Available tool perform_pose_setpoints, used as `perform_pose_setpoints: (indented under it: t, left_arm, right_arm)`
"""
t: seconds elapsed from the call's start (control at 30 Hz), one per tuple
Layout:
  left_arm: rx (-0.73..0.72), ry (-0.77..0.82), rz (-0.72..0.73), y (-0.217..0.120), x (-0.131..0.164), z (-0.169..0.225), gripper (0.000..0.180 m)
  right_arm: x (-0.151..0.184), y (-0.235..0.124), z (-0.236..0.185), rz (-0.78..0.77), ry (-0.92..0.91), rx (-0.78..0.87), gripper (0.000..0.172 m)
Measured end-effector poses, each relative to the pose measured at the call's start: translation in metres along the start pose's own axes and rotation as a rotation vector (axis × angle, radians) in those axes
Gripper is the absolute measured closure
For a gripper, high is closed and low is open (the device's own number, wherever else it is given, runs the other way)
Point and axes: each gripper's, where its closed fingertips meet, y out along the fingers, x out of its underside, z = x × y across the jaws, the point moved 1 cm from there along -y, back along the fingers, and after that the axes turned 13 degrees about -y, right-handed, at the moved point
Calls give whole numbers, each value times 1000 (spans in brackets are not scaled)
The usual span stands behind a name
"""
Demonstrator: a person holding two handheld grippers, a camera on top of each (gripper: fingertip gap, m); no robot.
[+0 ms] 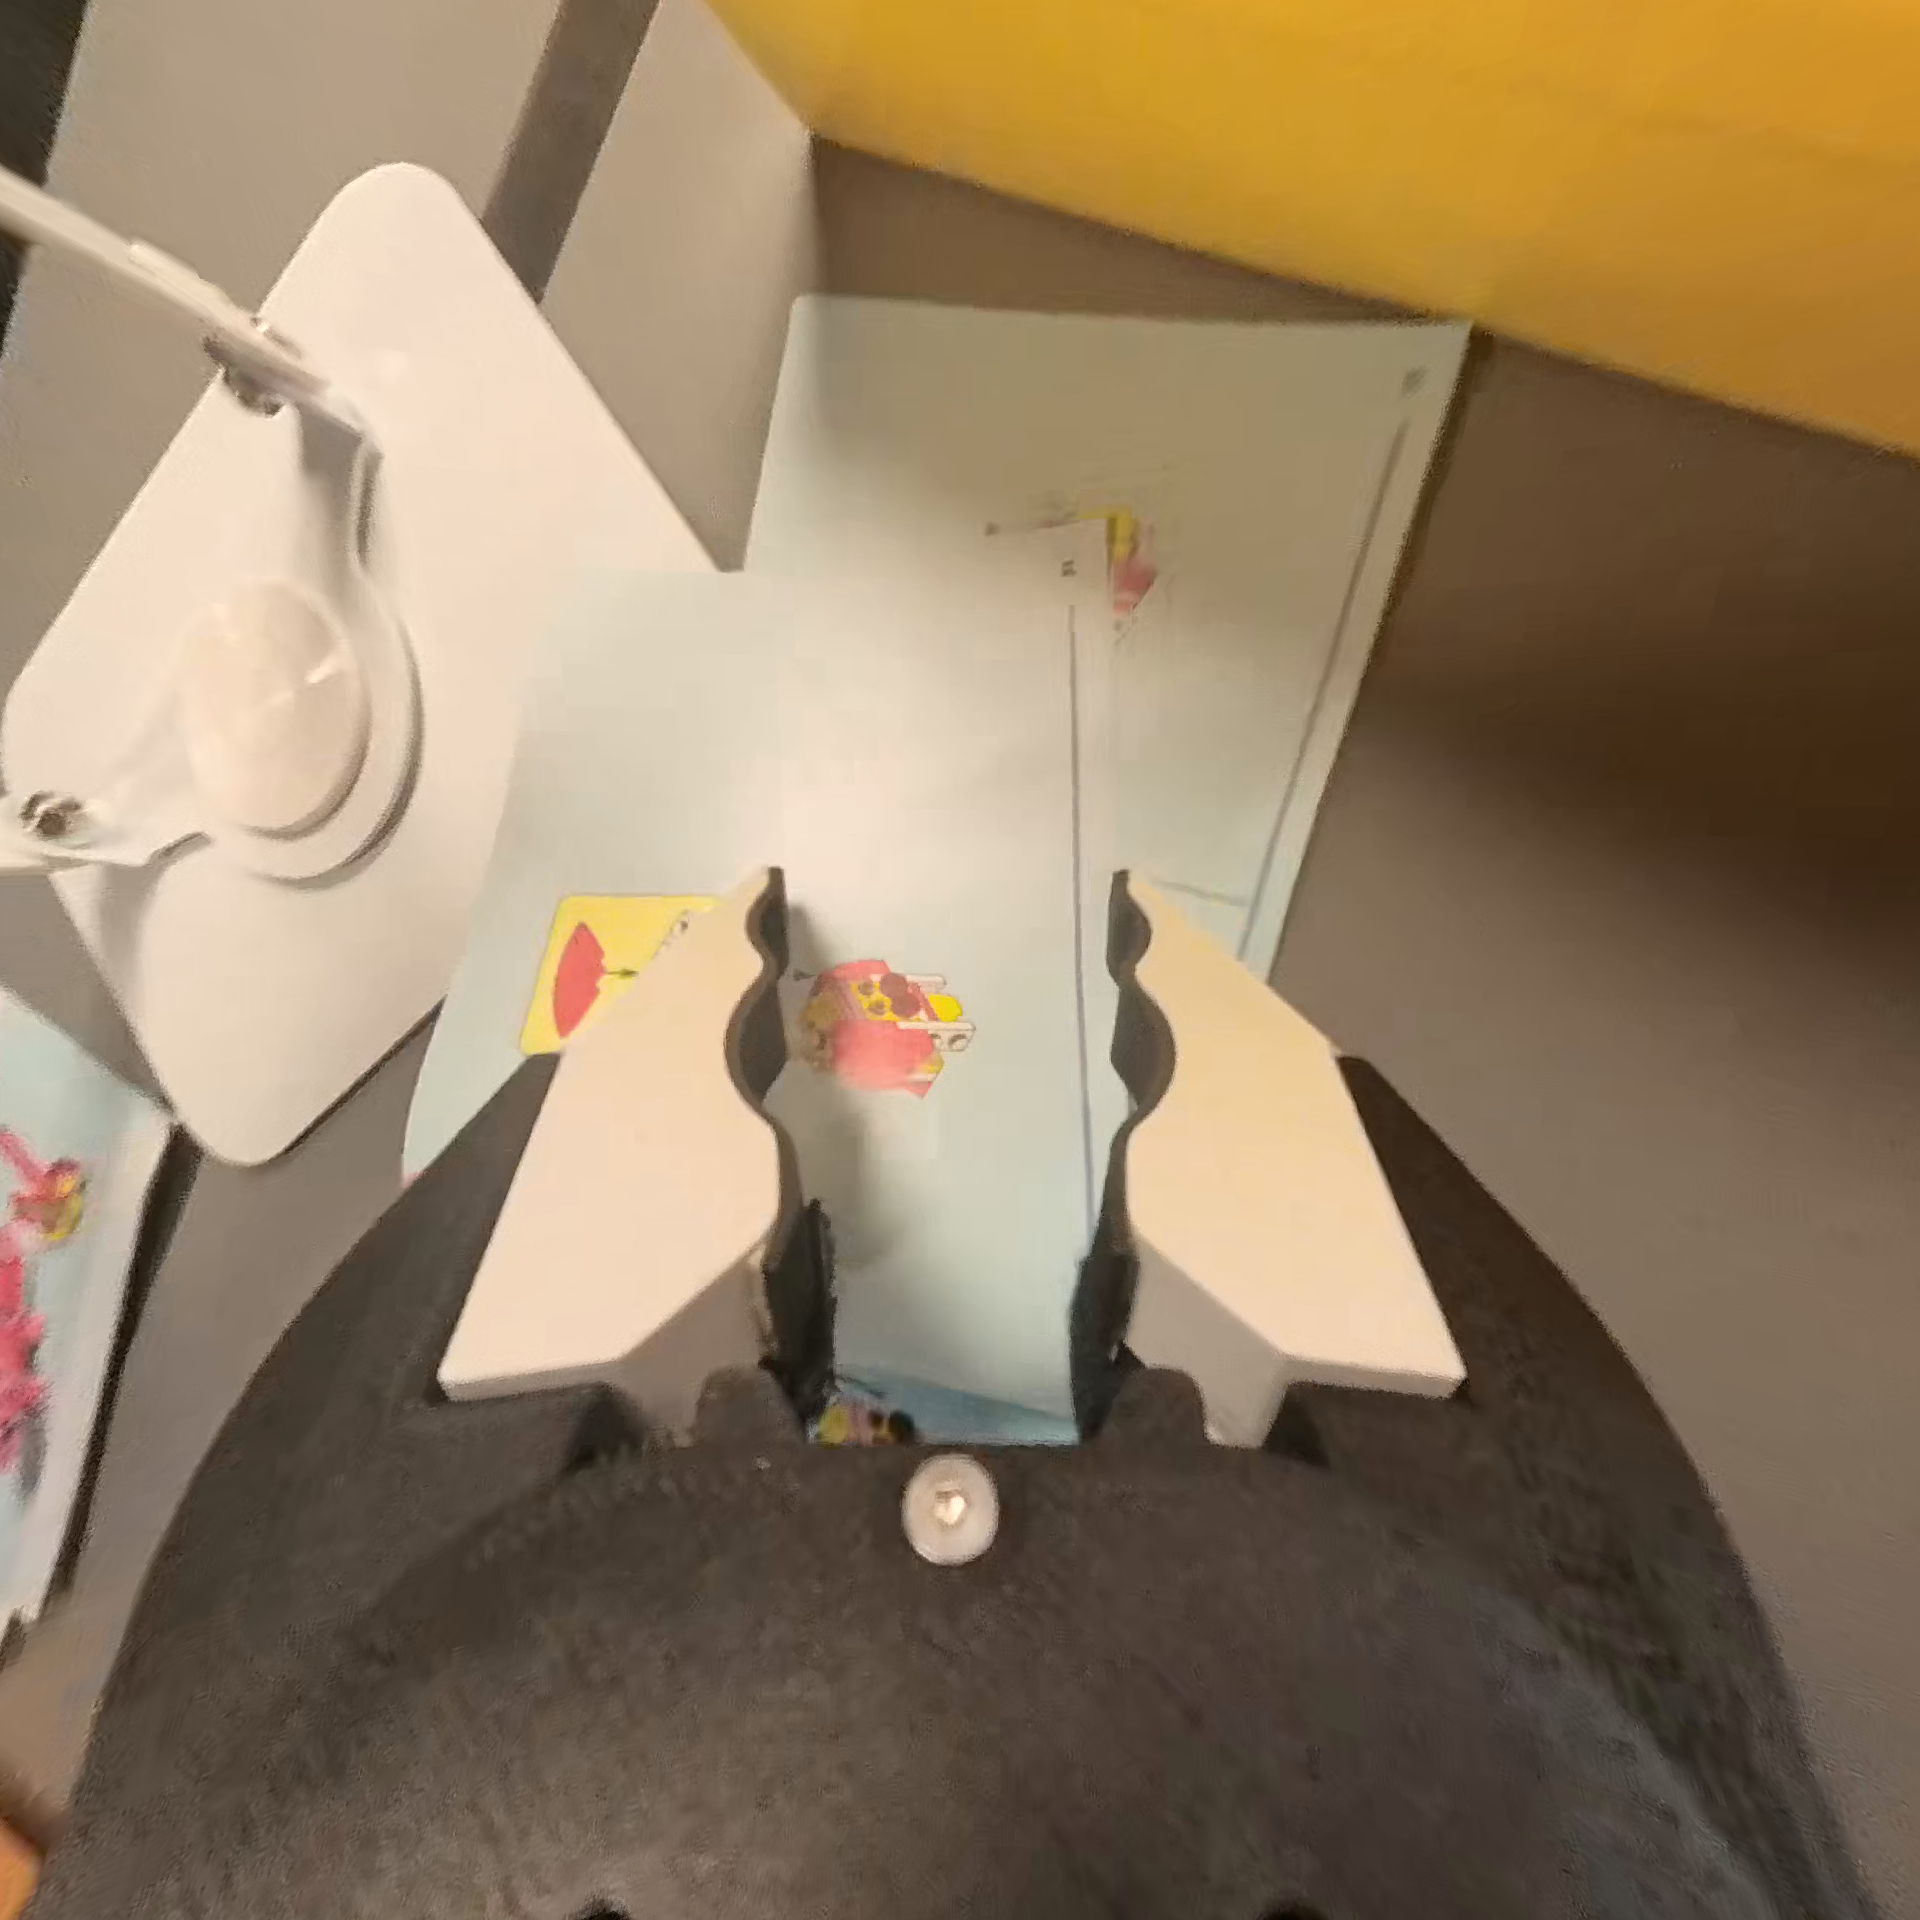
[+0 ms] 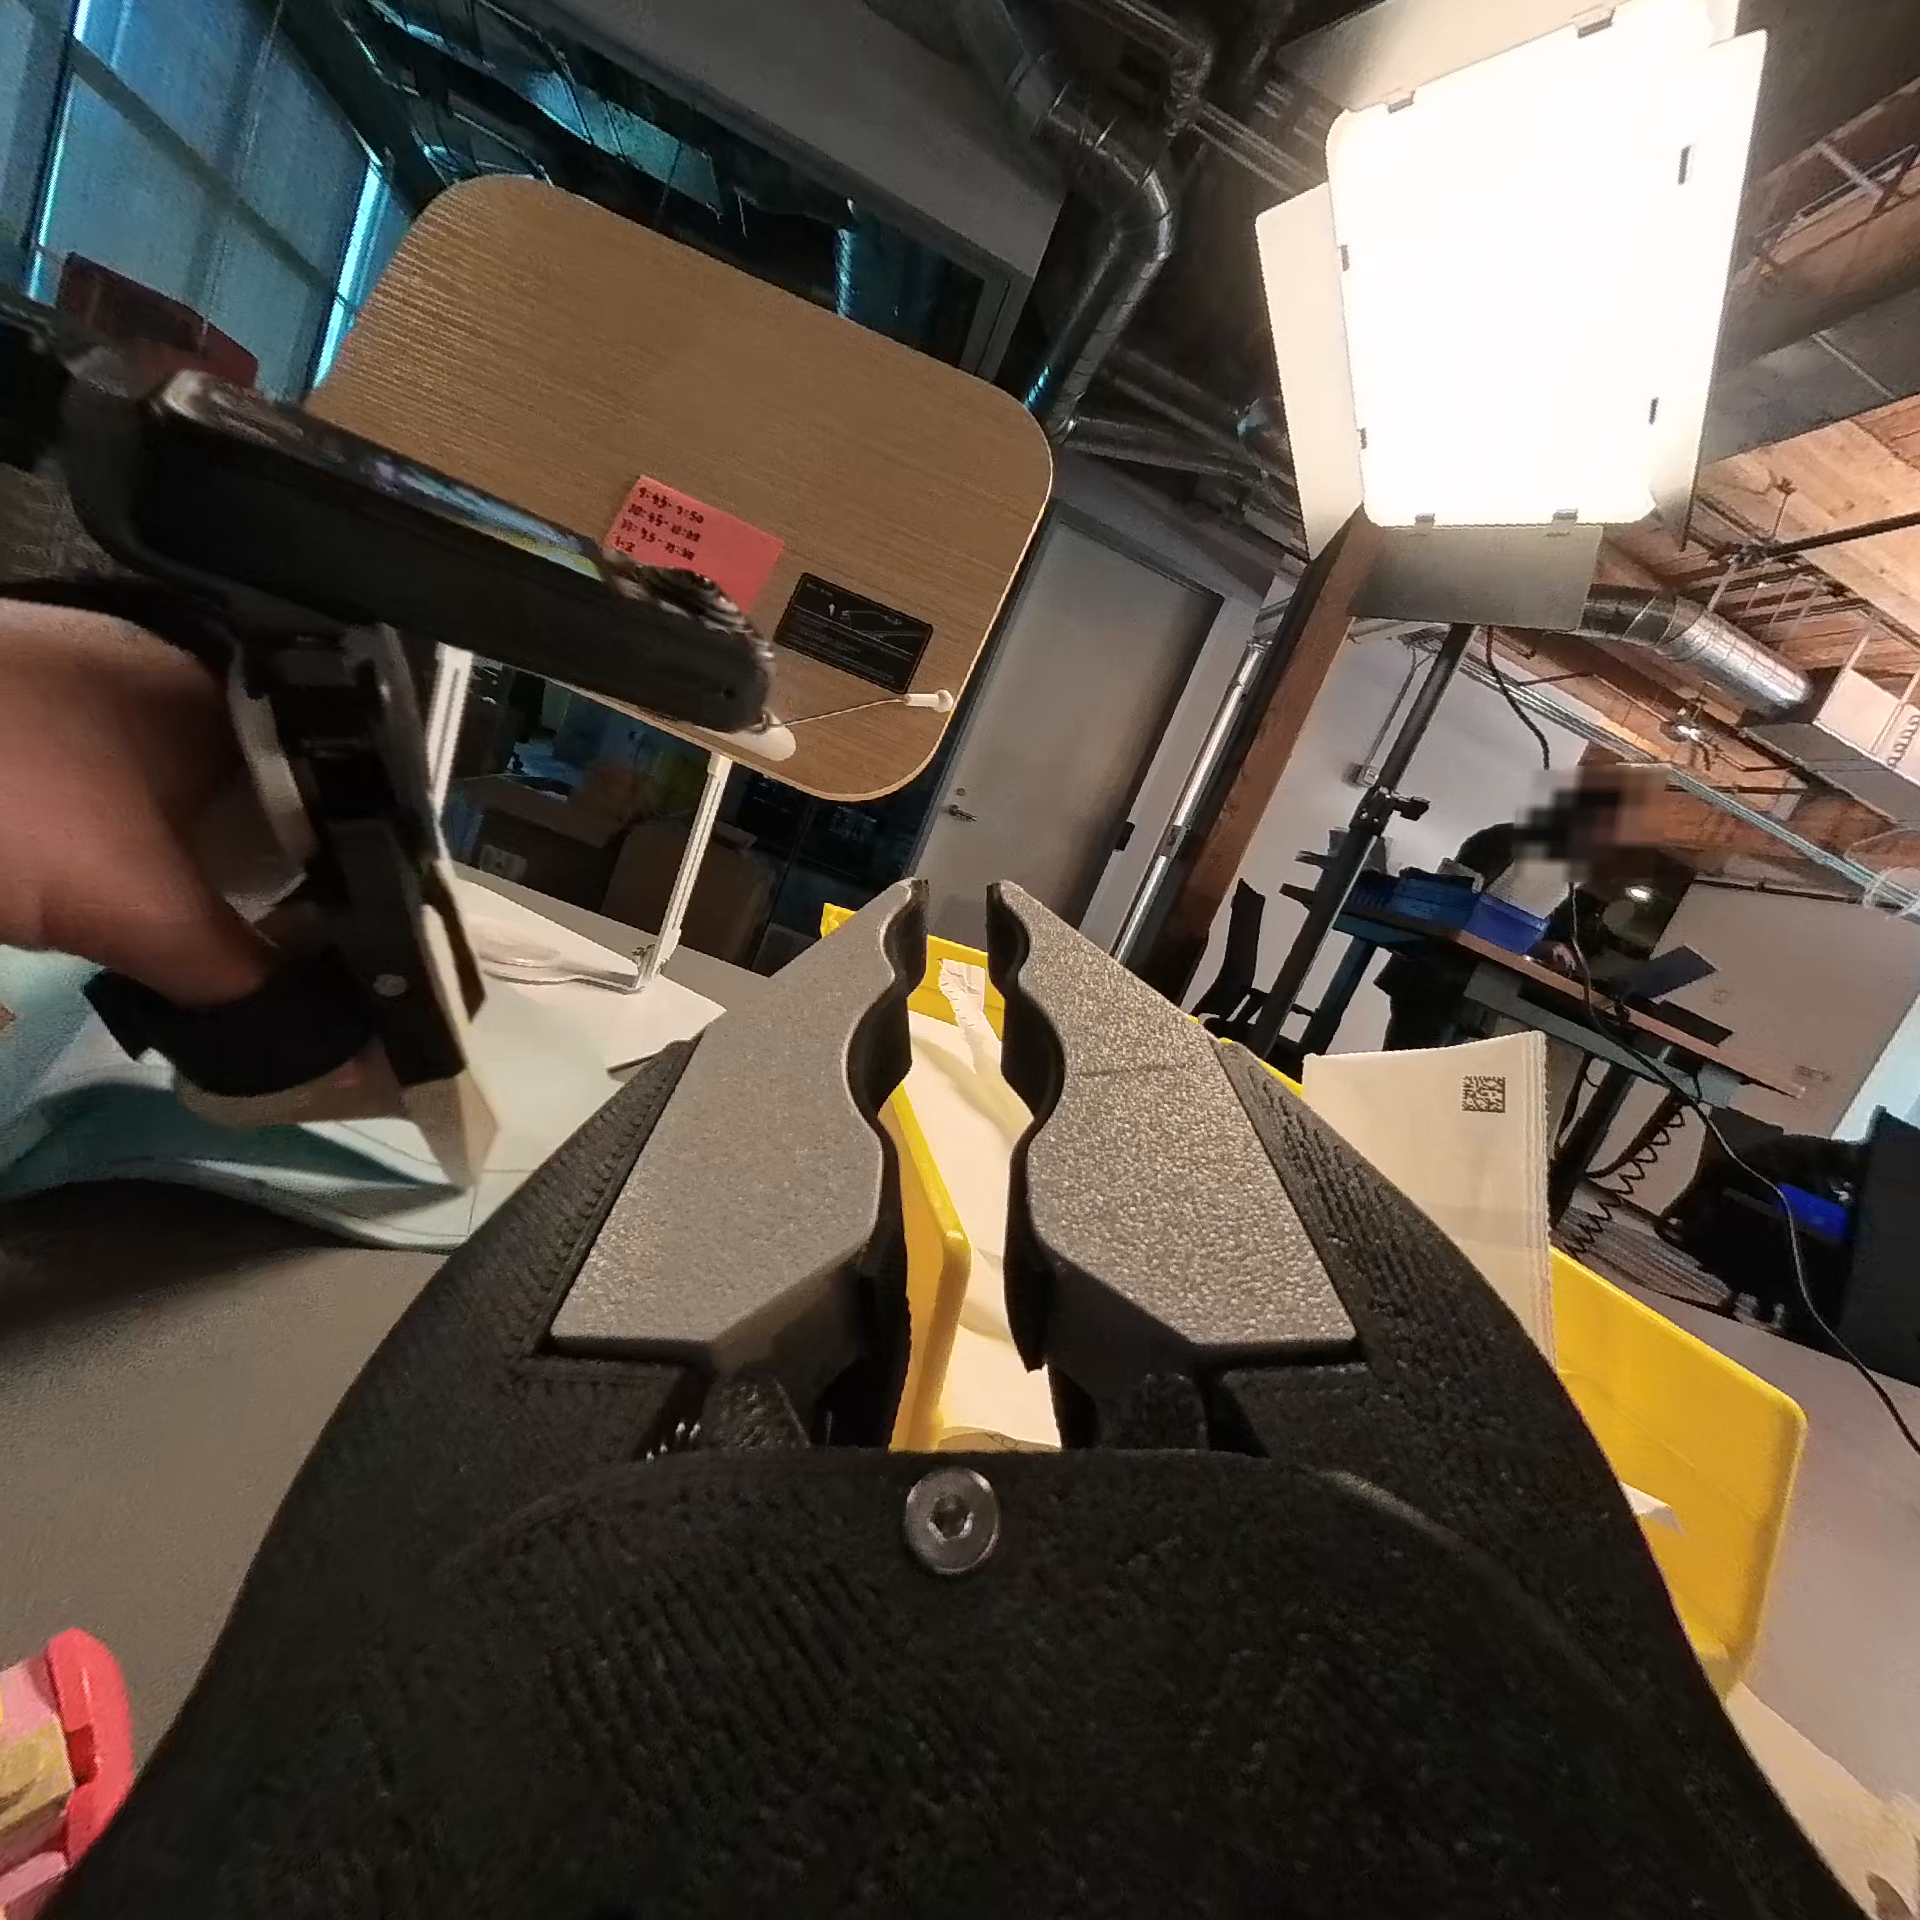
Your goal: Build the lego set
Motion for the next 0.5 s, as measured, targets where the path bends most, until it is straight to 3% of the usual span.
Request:
perform_pose_setpoints:
  t: [0.33,0.5]
  left_arm:
    - [-148,-50,-16,-39,50,-47,108]
    - [-52,-245,87,-65,76,-62,106]
  right_arm:
    - [-8,1,-11,23,-56,-46,163]
    - [-44,-2,-50,72,-101,-267,158]
